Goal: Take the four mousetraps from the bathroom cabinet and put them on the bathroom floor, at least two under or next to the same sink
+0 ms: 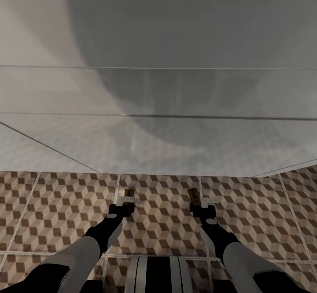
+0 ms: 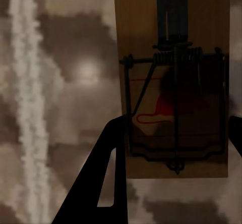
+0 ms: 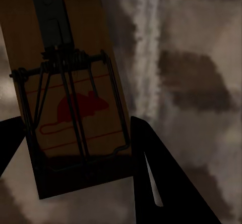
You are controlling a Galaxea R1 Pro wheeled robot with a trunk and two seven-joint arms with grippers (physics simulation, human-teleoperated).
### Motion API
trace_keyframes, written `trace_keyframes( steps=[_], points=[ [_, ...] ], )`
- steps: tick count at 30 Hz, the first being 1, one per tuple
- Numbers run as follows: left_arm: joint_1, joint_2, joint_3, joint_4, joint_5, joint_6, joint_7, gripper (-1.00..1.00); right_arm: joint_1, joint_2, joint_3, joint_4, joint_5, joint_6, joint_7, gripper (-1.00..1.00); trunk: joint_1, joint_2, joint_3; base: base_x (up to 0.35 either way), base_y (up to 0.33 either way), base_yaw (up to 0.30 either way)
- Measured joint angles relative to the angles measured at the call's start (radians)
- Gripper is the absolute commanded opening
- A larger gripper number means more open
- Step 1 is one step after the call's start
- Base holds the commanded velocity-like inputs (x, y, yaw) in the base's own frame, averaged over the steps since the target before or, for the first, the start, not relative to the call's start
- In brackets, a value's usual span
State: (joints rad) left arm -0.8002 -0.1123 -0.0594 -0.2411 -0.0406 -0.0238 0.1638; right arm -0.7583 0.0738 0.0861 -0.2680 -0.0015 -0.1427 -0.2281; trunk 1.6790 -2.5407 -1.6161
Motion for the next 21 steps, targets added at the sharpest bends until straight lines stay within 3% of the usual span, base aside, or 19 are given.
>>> trace_keyframes(
  steps=[9,21],
  points=[
    [0.000,0.000,0.000,0.001,0.004,0.000,0.046,-1.00,0.000,-0.001,0.000,0.000,0.000,0.018,0.000,-1.00,0.000,0.000,0.000,0.000,0.000,0.000],
    [0.000,-0.001,-0.001,0.002,0.002,0.000,0.055,-1.00,0.000,-0.001,0.000,-0.002,0.000,0.032,-0.002,-1.00,0.000,0.000,0.000,0.000,0.000,0.000]
  ],
)
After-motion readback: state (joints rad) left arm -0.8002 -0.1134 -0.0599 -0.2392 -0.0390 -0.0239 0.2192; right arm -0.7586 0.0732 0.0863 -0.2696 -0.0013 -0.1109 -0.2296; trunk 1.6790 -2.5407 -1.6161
